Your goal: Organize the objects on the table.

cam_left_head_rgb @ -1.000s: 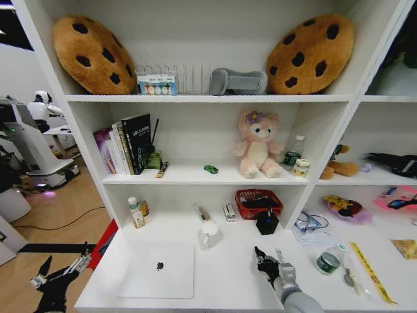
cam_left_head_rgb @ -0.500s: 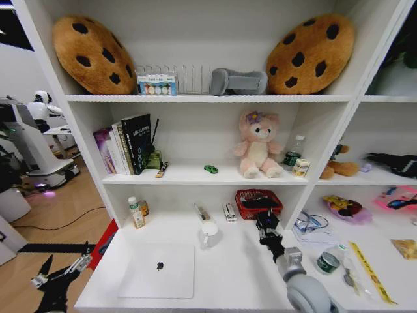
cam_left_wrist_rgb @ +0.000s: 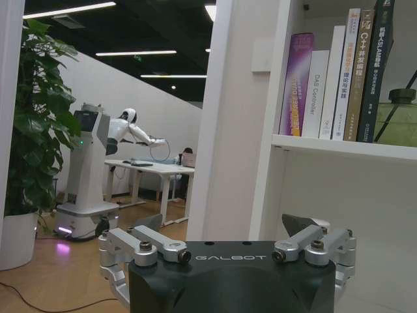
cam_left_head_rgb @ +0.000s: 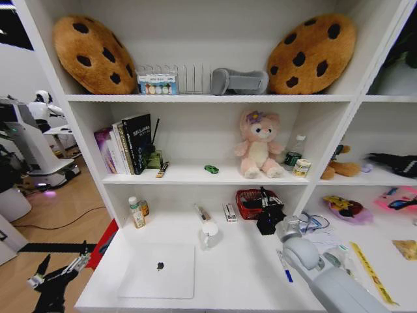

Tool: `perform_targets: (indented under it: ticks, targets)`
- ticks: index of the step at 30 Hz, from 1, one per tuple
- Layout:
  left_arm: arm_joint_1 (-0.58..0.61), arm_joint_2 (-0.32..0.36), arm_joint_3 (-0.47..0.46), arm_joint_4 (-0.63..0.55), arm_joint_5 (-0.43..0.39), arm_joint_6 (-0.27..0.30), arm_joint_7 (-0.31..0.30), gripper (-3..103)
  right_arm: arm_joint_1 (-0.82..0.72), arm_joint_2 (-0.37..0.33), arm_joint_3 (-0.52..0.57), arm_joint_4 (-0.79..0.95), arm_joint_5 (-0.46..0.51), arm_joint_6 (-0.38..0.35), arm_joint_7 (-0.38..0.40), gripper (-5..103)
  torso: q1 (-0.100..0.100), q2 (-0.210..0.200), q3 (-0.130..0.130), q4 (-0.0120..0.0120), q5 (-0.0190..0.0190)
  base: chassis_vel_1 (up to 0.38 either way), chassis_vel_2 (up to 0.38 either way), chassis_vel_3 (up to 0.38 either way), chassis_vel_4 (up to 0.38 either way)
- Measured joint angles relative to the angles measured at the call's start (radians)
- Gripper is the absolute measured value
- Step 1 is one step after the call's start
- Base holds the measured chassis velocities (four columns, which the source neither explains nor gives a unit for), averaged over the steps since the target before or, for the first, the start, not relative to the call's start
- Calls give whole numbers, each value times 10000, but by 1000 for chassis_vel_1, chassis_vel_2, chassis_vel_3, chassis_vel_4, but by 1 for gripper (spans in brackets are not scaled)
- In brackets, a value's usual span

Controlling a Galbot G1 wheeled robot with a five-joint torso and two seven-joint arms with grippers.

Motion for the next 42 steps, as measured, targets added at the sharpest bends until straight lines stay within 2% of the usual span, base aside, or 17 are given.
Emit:
perform_targets:
  ticks: [15,26,27,28,31,32,33,35,38,39,42]
  targets:
    - [-34,-47,-2,-151,14,10,-6,100,738,51,-451,-1947,-238,1043,-398,10,0,0,0,0,1,0,0,0,0]
    - [-164,-84,93,-93,83,74,-114,100,1230,139,-887,-2654,-314,1338,-573,9,-1,0,0,2,-1,0,0,0,0]
    - [-164,-86,99,-93,83,86,-121,100,1197,127,-885,-2627,-325,1339,-597,14,-1,0,0,3,-2,0,0,0,0]
    - [-164,-86,99,-93,83,86,-121,100,1197,127,-885,-2627,-325,1339,-597,14,-1,0,0,3,-2,0,0,0,0]
    - [-222,-76,105,-56,80,113,-160,100,994,118,-814,-2512,-382,1368,-627,30,-1,2,0,1,-2,0,0,0,0]
    - [-222,-76,105,-56,80,113,-160,100,994,118,-814,-2512,-382,1368,-627,30,-1,2,0,1,-2,0,0,0,0]
    - [-237,-69,115,-53,79,122,-172,100,930,123,-785,-2474,-384,1371,-627,35,-2,2,0,1,-2,0,0,0,0]
    - [-241,-64,128,-53,79,129,-176,100,882,124,-759,-2434,-384,1370,-627,35,-2,1,0,0,0,0,0,0,0]
    - [-245,-59,155,-54,79,132,-184,100,760,109,-662,-2221,-378,1369,-612,51,-1,1,0,1,-1,0,0,0,0]
    - [-245,-59,155,-54,79,132,-184,100,760,109,-662,-2221,-378,1369,-612,51,-1,1,0,1,-1,0,0,0,0]
    - [-244,-61,154,-55,73,133,-187,100,544,41,-482,-1729,-375,1306,-505,62,-1,2,0,5,-1,0,0,0,0]
